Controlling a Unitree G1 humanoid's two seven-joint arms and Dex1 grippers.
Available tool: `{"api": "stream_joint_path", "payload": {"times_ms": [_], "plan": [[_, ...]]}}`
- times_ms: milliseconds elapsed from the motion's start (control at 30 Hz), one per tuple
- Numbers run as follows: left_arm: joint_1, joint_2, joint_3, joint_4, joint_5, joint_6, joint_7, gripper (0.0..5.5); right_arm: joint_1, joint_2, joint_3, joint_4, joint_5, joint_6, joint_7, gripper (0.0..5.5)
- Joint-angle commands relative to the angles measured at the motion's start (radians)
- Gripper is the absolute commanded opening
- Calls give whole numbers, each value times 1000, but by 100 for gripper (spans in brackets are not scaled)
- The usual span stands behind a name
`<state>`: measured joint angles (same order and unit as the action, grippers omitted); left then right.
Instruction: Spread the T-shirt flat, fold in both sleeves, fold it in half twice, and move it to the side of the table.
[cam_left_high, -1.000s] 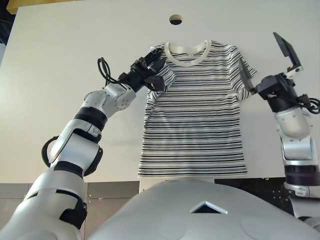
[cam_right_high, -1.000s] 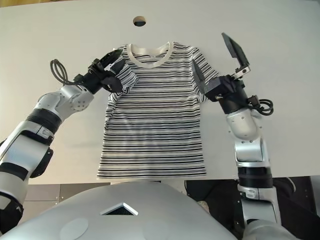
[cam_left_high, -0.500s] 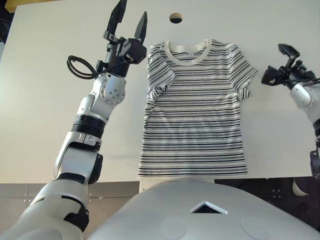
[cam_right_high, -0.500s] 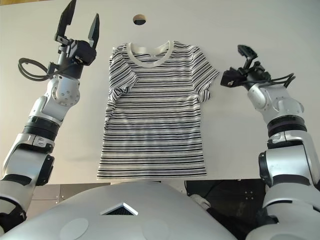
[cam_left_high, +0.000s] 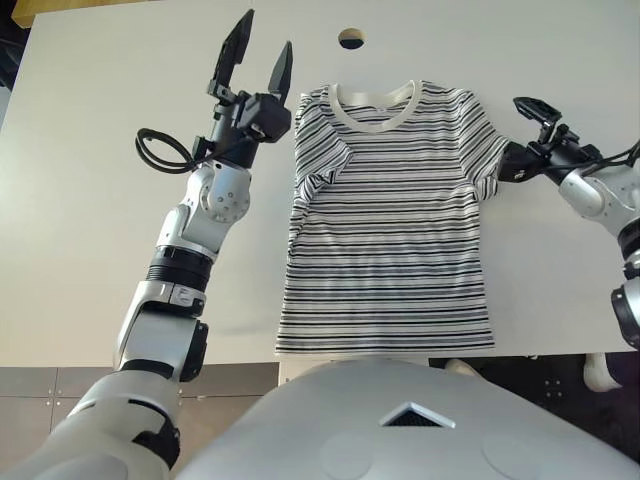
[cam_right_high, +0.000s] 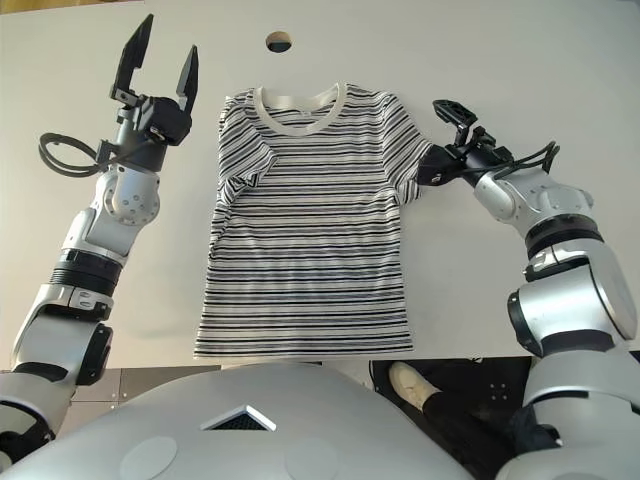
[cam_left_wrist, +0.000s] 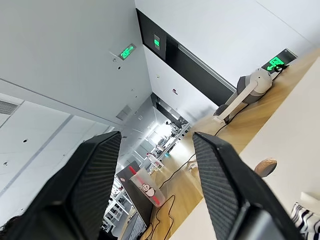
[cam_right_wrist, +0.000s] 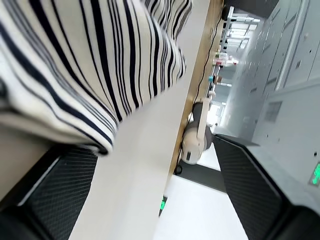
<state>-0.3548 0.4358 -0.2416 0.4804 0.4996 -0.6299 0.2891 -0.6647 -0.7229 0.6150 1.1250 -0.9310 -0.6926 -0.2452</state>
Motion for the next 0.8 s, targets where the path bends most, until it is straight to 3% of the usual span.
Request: {"api": "stream_joint_path", "payload": {"times_ms": [33,167,233,633,800], "plan": [[8,-3,1,-14,23,15,-20,266,57,-9,48,-19,-9,-40,92,410],[5,-9,1,-17,31,17,-19,266,57,-26,56,-19,-11,-3,99,410],[3,-10,3,-17,33,18,-19,271,55,-28,60,-13,-11,11,92,380],[8,-25,-2,-27,34,24,-29,271,64,11,95,39,4,55,105,113],[4,-36,-11,-52,41,20,-49,271,85,0,108,21,7,42,115,42]]}}
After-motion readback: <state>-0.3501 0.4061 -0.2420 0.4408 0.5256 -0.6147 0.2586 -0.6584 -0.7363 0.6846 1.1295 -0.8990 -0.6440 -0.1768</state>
